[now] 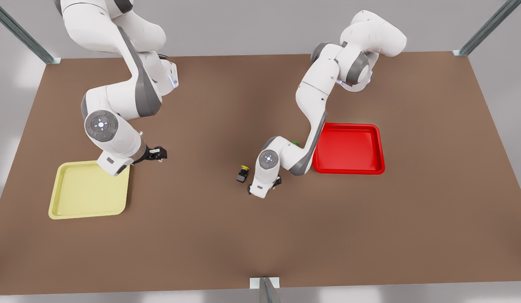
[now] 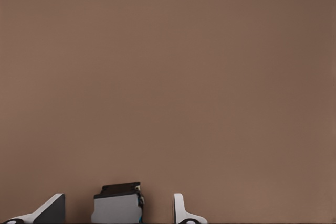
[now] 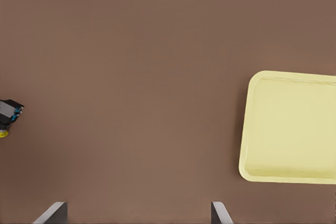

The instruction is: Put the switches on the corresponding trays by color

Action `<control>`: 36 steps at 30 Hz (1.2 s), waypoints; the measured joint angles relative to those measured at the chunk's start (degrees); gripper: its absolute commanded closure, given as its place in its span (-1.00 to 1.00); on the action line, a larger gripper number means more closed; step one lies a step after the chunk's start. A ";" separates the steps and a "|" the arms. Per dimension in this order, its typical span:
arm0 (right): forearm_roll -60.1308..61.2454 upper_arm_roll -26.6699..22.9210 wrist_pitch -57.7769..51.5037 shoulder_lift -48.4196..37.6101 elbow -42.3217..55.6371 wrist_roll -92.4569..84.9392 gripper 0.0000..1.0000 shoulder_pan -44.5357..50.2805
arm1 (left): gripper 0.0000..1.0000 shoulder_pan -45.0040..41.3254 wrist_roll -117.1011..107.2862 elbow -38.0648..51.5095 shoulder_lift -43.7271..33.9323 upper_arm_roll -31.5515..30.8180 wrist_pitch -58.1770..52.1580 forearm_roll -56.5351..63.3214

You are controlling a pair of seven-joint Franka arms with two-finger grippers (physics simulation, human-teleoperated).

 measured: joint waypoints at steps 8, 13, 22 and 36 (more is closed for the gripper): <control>-0.01 -0.06 0.16 0.00 0.00 0.00 -1.00 0.09 | -0.99 -0.86 -2.08 0.94 1.00 0.50 0.39 -0.05; 0.05 -0.03 0.17 0.03 0.00 0.00 -1.00 0.02 | -0.40 -0.79 2.89 0.24 0.48 0.82 -1.45 0.07; 0.03 0.01 0.03 0.02 0.00 0.00 -1.00 0.03 | -0.39 -0.96 3.04 0.24 0.04 0.86 -2.60 0.34; 0.05 0.01 0.16 0.53 -0.18 0.00 -1.00 0.85 | 0.04 -0.86 2.91 0.24 -0.05 0.85 -3.05 0.70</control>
